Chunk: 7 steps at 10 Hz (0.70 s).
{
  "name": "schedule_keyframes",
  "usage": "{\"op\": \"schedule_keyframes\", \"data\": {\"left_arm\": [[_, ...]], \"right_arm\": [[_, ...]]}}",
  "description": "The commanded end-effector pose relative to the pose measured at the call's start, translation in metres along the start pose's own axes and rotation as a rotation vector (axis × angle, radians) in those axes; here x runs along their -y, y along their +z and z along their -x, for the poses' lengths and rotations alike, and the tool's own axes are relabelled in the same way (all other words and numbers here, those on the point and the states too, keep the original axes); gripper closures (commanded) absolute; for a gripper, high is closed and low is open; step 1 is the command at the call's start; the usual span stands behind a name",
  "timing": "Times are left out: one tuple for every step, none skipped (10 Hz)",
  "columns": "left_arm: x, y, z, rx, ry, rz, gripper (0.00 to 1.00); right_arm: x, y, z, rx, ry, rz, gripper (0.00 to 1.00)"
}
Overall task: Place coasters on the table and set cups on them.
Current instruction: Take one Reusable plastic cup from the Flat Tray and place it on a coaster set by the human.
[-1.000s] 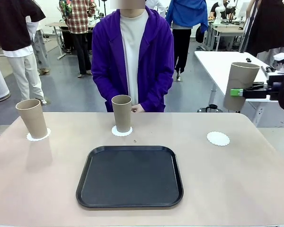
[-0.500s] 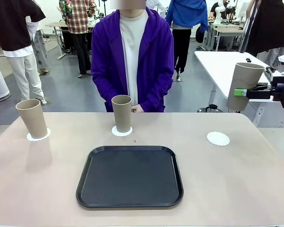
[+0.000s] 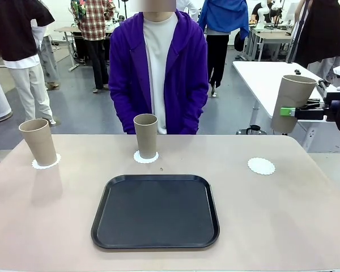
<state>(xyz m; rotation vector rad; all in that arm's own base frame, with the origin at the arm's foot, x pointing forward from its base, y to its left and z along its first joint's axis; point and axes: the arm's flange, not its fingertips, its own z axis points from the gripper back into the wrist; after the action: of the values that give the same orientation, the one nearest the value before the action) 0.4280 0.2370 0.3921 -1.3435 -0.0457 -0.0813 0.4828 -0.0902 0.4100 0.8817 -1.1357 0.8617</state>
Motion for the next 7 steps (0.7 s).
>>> {"op": "schedule_keyframes", "data": {"left_arm": [[0.002, 0.001, 0.000, 0.007, -0.003, -0.001, 0.00], [0.002, 0.001, 0.000, 0.007, -0.003, -0.001, 0.00], [0.002, 0.001, 0.000, 0.007, -0.003, -0.001, 0.00], [0.002, 0.001, 0.000, 0.007, -0.003, -0.001, 0.00], [0.002, 0.001, 0.000, 0.007, -0.003, -0.001, 0.00], [0.002, 0.001, 0.000, 0.007, -0.003, -0.001, 0.00], [0.002, 0.001, 0.000, 0.007, -0.003, -0.001, 0.00]], "right_arm": [[0.016, -0.014, 0.025, -0.022, 0.094, -0.061, 0.16], [0.022, -0.018, 0.037, -0.041, 0.120, -0.055, 0.16], [0.028, -0.022, 0.051, -0.056, 0.113, -0.065, 0.16], [0.033, -0.027, 0.063, -0.076, 0.088, -0.077, 0.16], [0.040, -0.033, 0.077, -0.105, 0.071, -0.077, 0.16], [0.048, -0.039, 0.089, -0.125, 0.060, -0.084, 0.16], [0.053, -0.044, 0.102, -0.127, 0.040, -0.105, 0.16]]}}
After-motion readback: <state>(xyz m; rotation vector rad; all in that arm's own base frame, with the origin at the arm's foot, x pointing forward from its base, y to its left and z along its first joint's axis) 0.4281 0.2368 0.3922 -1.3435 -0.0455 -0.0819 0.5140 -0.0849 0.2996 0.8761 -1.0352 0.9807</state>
